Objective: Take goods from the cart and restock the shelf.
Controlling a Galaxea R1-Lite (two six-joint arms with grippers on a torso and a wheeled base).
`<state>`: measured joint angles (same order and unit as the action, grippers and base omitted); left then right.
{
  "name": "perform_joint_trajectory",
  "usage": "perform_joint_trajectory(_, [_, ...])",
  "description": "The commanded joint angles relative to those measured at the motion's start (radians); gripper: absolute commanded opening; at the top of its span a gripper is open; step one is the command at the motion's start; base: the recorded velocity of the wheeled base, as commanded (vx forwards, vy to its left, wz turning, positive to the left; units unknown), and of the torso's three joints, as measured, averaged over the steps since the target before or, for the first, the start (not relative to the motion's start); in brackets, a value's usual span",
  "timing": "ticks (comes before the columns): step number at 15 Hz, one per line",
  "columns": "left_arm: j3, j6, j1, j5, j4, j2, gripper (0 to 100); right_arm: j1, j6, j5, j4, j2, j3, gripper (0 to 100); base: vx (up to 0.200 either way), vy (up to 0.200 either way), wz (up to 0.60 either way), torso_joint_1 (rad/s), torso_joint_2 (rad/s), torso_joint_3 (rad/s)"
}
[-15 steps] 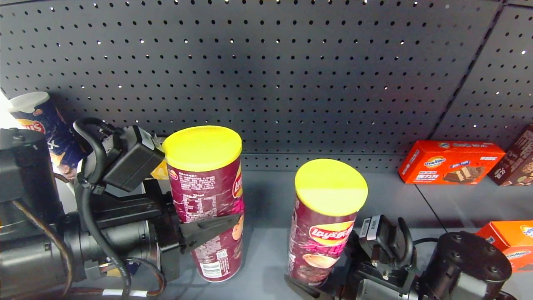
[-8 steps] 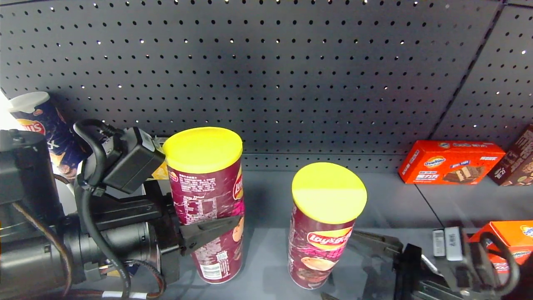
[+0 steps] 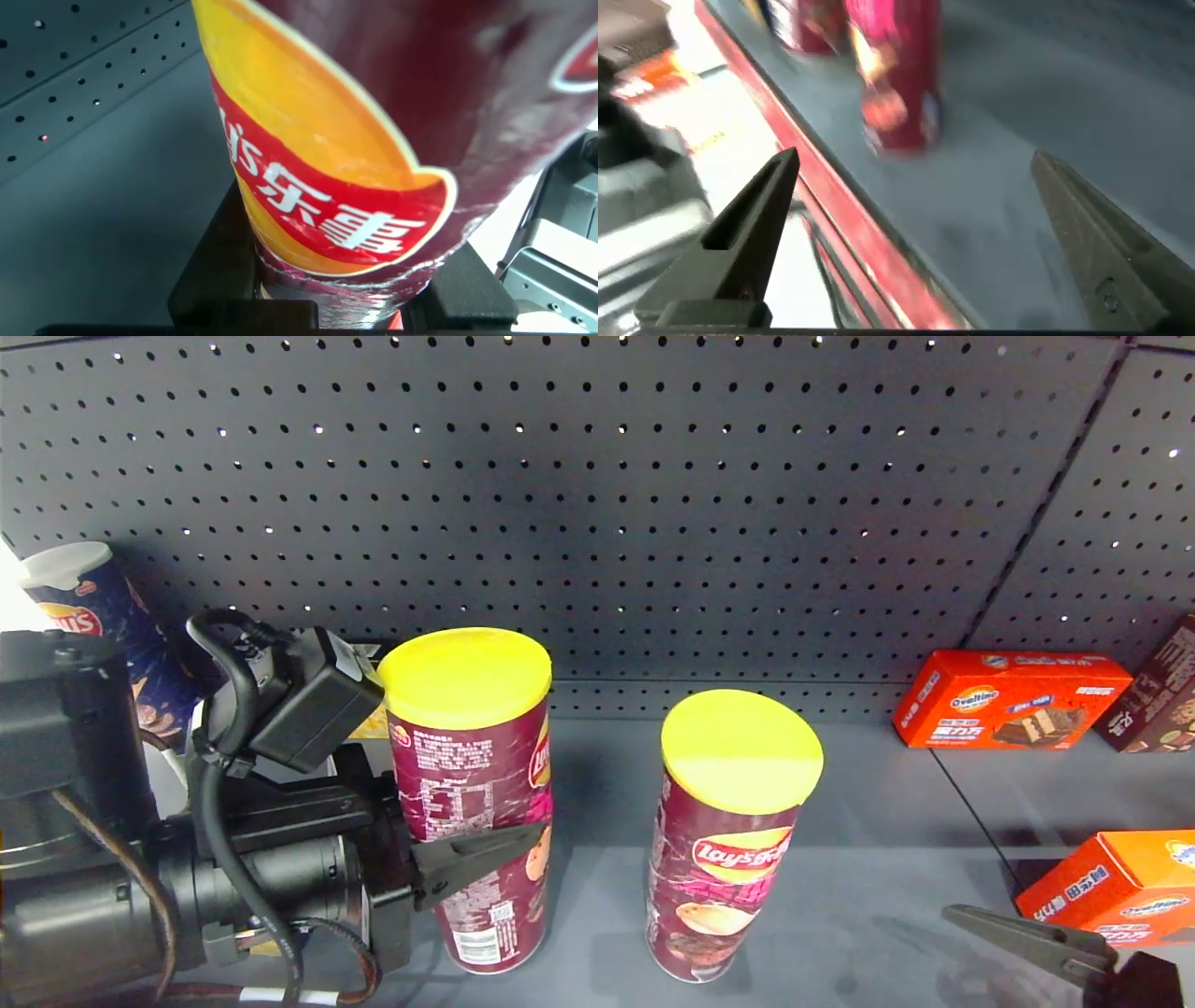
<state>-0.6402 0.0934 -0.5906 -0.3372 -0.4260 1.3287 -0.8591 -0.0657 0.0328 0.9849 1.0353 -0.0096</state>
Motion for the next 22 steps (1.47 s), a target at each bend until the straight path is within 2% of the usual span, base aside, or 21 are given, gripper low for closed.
perform_joint_trajectory(1, [0.001, 0.0, 0.0, 0.0, 0.0, 0.01, 0, 0.0, -0.003, -0.134, -0.215, -0.27, -0.01, 100, 0.0, 0.0, 0.0, 0.0, 0.0, 0.0])
perform_joint_trajectory(3, [-0.001, 0.002, 0.0, -0.002, -0.002, 0.023, 0, 0.0, -0.052, -0.198, -0.362, -0.413, 0.008, 100, 0.0, 0.0, 0.0, 0.0, 0.0, 0.0])
perform_joint_trajectory(5, [-0.001, 0.002, 0.0, -0.006, -0.002, 0.026, 0, -0.008, -0.071, -0.188, -0.623, -0.64, 0.008, 100, 0.0, 0.0, 0.0, 0.0, 0.0, 0.0])
perform_joint_trajectory(7, [0.001, 0.002, -0.001, -0.006, -0.013, 0.037, 0, -0.015, -0.086, -0.132, -0.914, -0.936, 0.007, 100, 0.0, 0.0, 0.0, 0.0, 0.0, 0.0])
perform_joint_trajectory(9, [0.004, 0.0, 0.0, -0.006, -0.037, 0.04, 0, 0.02, -0.08, -0.155, -1.057, -1.025, -0.056, 100, 0.0, 0.0, 0.0, 0.0, 0.0, 0.0])
perform_joint_trajectory(10, [0.004, -0.001, 0.0, -0.008, -0.042, 0.043, 0, 0.057, -0.074, -0.169, -1.054, -1.017, -0.052, 100, 0.0, 0.0, 0.0, 0.0, 0.0, 0.0])
perform_joint_trajectory(14, [0.007, -0.003, 0.005, -0.009, -0.094, 0.081, 0, 0.305, -0.009, -0.18, -1.055, -0.814, -0.05, 100, 0.0, 0.0, 0.0, 0.0, 0.0, 0.0])
perform_joint_trajectory(16, [0.005, -0.003, 0.006, -0.023, -0.145, 0.11, 0, 0.554, -0.012, -0.197, -1.057, -0.732, -0.052, 100, 0.0, 0.0, 0.0, 0.0, 0.0, 0.0])
perform_joint_trajectory(18, [0.005, -0.003, 0.003, -0.032, -0.165, 0.113, 0, 0.674, -0.029, -0.208, -1.055, -0.748, -0.052, 100, 0.0, 0.0, 0.0, 0.0, 0.0, 0.0])
perform_joint_trajectory(19, [0.002, -0.001, -0.001, -0.034, -0.174, 0.113, 0, 0.812, -0.032, -0.194, -1.055, -0.862, -0.05, 100, 0.0, 0.0, 0.0, 0.0, 0.0, 0.0])
perform_joint_trajectory(22, [0.005, 0.0, -0.003, -0.037, -0.174, 0.11, 0, 0.855, -0.029, -0.159, -1.052, -1.023, -0.047, 100, 0.0, 0.0, 0.0, 0.0, 0.0, 0.0])
